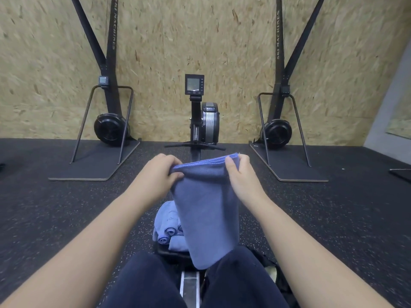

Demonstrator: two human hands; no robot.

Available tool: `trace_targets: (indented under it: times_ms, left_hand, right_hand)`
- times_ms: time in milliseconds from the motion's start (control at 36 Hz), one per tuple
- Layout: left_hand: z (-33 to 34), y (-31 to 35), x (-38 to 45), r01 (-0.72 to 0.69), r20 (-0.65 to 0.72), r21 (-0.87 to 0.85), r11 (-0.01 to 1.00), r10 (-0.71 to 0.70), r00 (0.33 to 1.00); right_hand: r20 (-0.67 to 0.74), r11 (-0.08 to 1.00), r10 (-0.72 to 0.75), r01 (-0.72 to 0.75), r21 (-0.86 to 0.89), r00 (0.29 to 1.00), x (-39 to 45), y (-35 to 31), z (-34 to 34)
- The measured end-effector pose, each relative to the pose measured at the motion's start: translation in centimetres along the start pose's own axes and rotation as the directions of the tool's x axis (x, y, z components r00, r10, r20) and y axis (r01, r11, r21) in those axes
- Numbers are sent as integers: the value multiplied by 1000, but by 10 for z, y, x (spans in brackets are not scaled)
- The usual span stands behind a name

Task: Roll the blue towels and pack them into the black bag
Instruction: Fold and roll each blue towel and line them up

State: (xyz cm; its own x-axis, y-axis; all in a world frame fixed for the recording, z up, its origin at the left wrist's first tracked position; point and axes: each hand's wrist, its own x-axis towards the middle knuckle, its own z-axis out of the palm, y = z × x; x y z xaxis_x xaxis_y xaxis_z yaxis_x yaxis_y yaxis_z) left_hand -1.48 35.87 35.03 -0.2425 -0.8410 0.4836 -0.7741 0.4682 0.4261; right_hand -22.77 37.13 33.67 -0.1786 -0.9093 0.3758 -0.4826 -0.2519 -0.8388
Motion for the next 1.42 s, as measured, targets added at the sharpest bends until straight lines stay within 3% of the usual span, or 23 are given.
trace_targets:
  times_ms: [111,222,361,472,583,722,1000,1250,1417]
  left_hand:
    - [11,-8,0,87,-13,-71,994,-88,996]
    - [27,-21,1,168,-20,-272,947,-180,983]
    - [54,-37,4,277,39,-597,753,-317,947]
    - [74,-46,3,304,112,-736,605,-334,936]
    - [90,-55,0,297,127,-753,588,-313,941]
    - [111,-70,-5,274,105,-671,689,-278,955]
    - [146,-113,-14,407,234,-503,762,-333,913]
    - [180,-121,-23,527,333,-692,493,-430,839]
    - [190,-121,-20,559,362,-716,418,-462,809]
  right_hand:
    - [62,999,-31,30,26,998,-3,16,3]
    - [-2,998,-4,4,-65,1000,1,38,10]
    - [-66,993,-33,25,-114,997,10,65,22]
    - [-74,994,-29,21,-107,997,16,84,29]
    - [-63,996,16,-22,-89,998,17,100,36]
    - [-29,994,105,-106,-39,994,15,122,49]
    - [69,977,210,-208,-45,975,4,166,73]
    - [103,953,302,-301,-20,948,3,190,90]
    - [116,949,315,-314,-22,942,8,199,94]
